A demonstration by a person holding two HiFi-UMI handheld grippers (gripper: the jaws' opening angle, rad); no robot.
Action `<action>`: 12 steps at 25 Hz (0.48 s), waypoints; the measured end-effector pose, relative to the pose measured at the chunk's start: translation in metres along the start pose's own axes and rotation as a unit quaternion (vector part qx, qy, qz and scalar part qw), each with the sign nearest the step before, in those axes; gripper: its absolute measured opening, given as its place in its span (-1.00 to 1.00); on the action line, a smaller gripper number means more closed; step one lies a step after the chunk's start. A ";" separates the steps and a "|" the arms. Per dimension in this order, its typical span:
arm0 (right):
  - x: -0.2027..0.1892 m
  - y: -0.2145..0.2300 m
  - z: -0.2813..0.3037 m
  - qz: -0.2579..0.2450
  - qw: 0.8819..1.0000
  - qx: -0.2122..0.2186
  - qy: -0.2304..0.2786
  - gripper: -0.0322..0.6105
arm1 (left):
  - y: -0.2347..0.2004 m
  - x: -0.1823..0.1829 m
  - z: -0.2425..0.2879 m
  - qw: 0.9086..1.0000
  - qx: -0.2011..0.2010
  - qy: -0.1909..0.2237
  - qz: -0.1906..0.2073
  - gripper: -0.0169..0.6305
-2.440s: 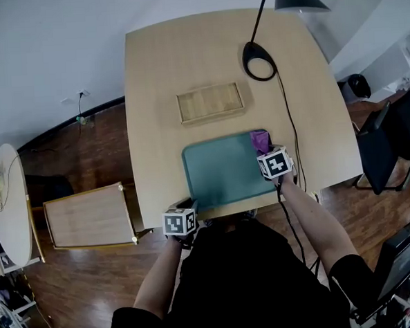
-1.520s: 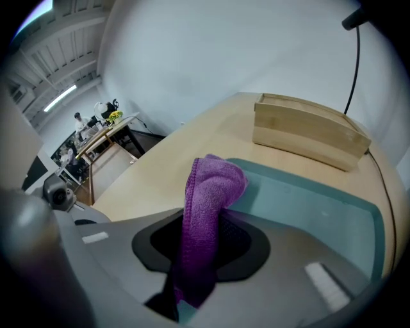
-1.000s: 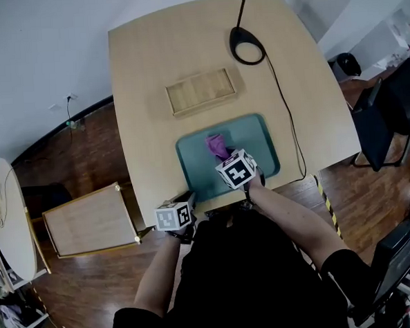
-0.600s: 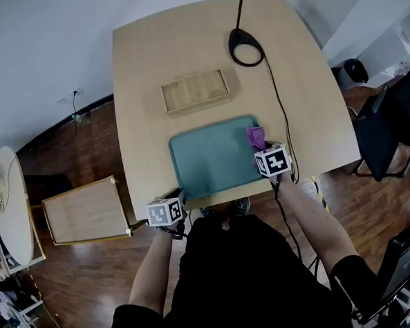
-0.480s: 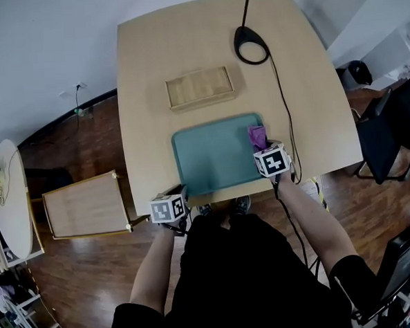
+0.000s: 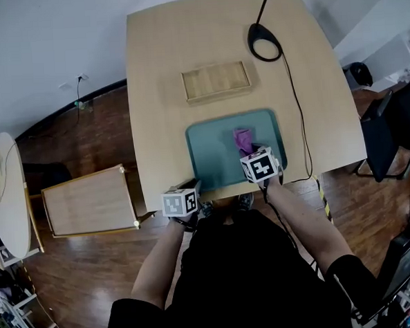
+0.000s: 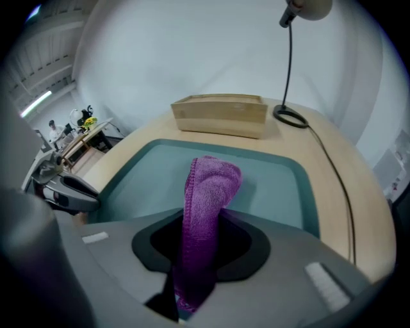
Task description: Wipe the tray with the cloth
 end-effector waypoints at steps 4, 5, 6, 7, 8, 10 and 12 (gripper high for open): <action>0.015 -0.066 0.011 -0.052 0.997 0.050 0.001 -0.56 | 0.002 -0.001 0.000 1.000 -0.019 -0.010 0.006 -0.70; 0.022 -0.079 0.011 -0.061 0.997 0.055 0.005 -0.56 | 0.003 -0.002 0.001 1.000 -0.028 -0.012 0.006 -0.70; 0.028 -0.088 0.012 -0.065 0.996 0.060 0.007 -0.56 | 0.004 -0.002 0.002 0.999 -0.033 -0.013 0.006 -0.70; 0.032 -0.096 0.014 -0.064 0.996 0.062 0.007 -0.56 | 0.003 -0.002 0.001 0.999 -0.032 -0.015 0.005 -0.70; 0.035 -0.102 0.017 -0.061 0.996 0.064 0.007 -0.56 | 0.002 -0.001 0.000 0.999 -0.031 -0.017 0.005 -0.70; 0.042 -0.116 0.022 -0.060 0.996 0.070 0.009 -0.56 | 0.003 0.000 0.001 0.999 -0.039 -0.020 0.006 -0.70; 0.046 -0.130 0.025 -0.071 0.994 0.078 0.007 -0.56 | 0.004 -0.001 0.002 0.999 -0.047 -0.023 0.008 -0.70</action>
Point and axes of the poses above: the fingertips, and each gripper's own axes: z forward along the fingers, y to its right, x out of its top, the point moved 2 cm from there along -z, backward along the fingers, and after that the axes turned 3 degrees about x, right-handed, at the moved point
